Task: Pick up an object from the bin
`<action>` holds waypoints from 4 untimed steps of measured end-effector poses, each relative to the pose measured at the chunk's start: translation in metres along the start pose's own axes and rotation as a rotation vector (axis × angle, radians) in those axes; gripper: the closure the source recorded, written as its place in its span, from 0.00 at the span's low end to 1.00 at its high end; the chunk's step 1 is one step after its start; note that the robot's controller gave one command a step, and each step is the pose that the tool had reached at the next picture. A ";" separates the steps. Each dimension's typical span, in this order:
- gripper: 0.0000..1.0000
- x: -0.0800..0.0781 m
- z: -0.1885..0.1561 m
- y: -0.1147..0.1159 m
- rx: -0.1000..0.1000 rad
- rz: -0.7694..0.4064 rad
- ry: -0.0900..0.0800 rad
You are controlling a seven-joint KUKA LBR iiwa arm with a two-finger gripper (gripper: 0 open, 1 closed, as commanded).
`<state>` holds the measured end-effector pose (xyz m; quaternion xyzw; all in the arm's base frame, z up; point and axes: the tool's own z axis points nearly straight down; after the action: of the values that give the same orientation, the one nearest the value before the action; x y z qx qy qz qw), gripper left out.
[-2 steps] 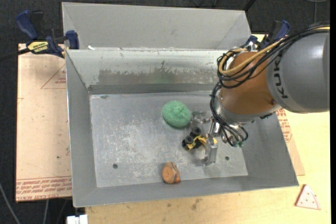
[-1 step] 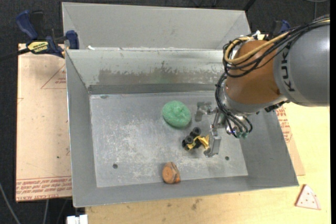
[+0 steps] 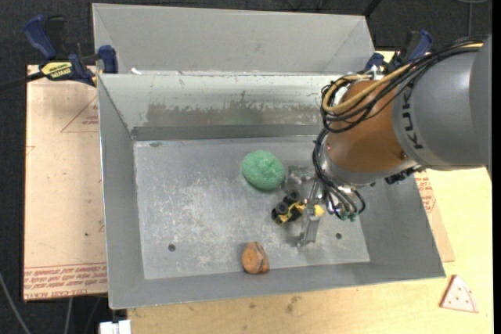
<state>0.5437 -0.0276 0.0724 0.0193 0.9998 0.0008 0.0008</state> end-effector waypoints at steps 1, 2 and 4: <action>1.00 -0.002 0.012 0.001 -0.001 -0.020 -0.005; 1.00 -0.001 0.012 0.001 0.000 -0.023 -0.005; 1.00 0.000 -0.004 0.001 0.000 -0.023 0.000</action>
Offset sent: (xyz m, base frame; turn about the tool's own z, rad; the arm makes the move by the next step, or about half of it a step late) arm 0.0000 0.0000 0.0000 0.0000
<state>0.5434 -0.0271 0.0760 0.0077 1.0000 0.0006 0.0009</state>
